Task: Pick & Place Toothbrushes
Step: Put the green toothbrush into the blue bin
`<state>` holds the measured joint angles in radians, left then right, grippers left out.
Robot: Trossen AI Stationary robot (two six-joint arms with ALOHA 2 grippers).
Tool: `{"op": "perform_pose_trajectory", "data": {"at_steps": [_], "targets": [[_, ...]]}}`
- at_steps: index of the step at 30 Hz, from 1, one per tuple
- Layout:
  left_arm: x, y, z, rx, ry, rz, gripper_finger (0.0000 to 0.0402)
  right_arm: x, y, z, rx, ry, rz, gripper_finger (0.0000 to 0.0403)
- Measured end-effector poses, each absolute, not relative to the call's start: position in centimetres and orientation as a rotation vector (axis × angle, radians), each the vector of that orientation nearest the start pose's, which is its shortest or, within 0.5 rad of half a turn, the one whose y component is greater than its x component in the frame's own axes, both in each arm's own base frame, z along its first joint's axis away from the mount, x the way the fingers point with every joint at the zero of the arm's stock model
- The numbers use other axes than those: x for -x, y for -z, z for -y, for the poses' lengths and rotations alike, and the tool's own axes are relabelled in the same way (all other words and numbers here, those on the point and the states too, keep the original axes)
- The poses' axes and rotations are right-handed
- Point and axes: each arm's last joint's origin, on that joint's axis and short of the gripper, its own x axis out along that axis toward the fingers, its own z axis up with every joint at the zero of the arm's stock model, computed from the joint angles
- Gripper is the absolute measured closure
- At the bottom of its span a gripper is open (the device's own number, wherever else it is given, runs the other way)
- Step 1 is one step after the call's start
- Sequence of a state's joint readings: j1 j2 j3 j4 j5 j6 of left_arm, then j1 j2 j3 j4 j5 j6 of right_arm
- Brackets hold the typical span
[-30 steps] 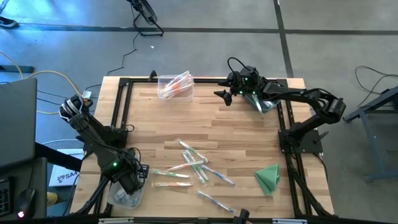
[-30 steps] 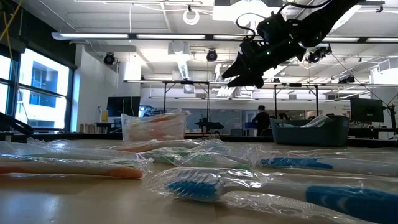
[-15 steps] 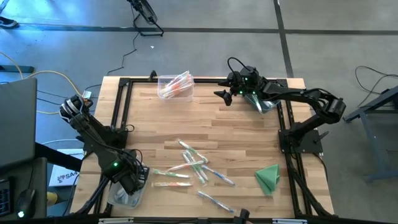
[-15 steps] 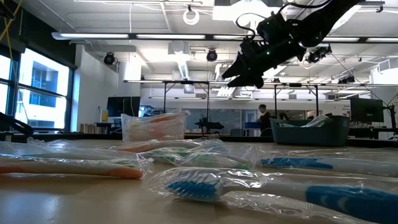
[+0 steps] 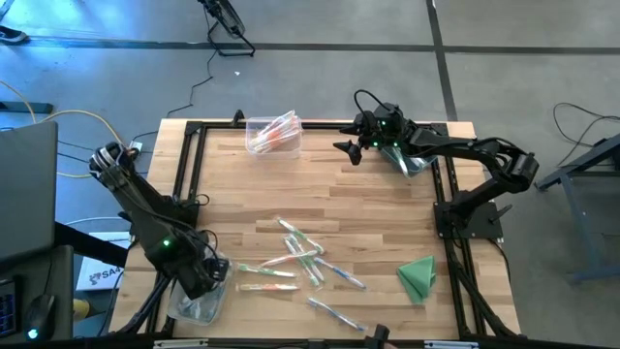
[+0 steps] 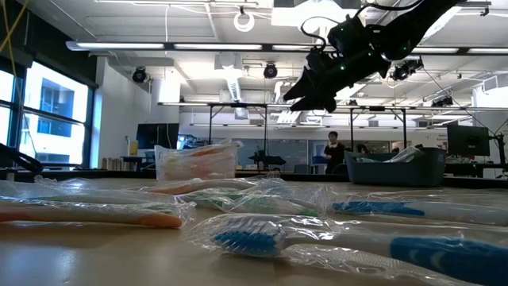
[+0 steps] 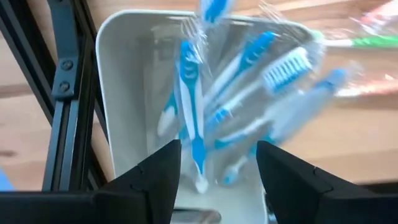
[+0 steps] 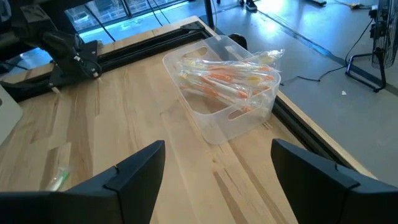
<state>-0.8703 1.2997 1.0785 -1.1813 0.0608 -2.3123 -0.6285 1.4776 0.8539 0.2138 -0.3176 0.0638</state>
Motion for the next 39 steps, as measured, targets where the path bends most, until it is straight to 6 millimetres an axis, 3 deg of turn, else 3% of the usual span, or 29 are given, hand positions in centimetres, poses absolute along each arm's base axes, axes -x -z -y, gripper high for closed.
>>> {"op": "perform_pose_trajectory", "data": {"at_steps": [6,14,17,28,39], "targets": [[-13.7,-29.2,16.2,1.342,-0.868,-1.249,0.0198,-26.2,-23.4,17.9,-0.211,0.311,-0.362,0.0118],[-14.6,-32.2,15.2,1.341,-0.748,-0.746,0.0199,-26.2,-23.5,17.9,-0.204,0.311,-0.353,0.0118],[-15.2,-32.8,14.6,1.330,-0.744,-0.631,0.0208,-26.2,-23.7,18.0,-0.195,0.311,-0.337,0.0118],[-18.2,-33.6,11.0,1.173,-0.781,-0.578,0.0240,-26.4,-24.3,18.1,-0.139,0.303,-0.280,0.0118],[-20.1,-33.5,6.8,0.975,-0.737,-0.790,0.0241,-26.8,-24.4,17.3,-0.122,0.162,-0.266,0.0118]]}}
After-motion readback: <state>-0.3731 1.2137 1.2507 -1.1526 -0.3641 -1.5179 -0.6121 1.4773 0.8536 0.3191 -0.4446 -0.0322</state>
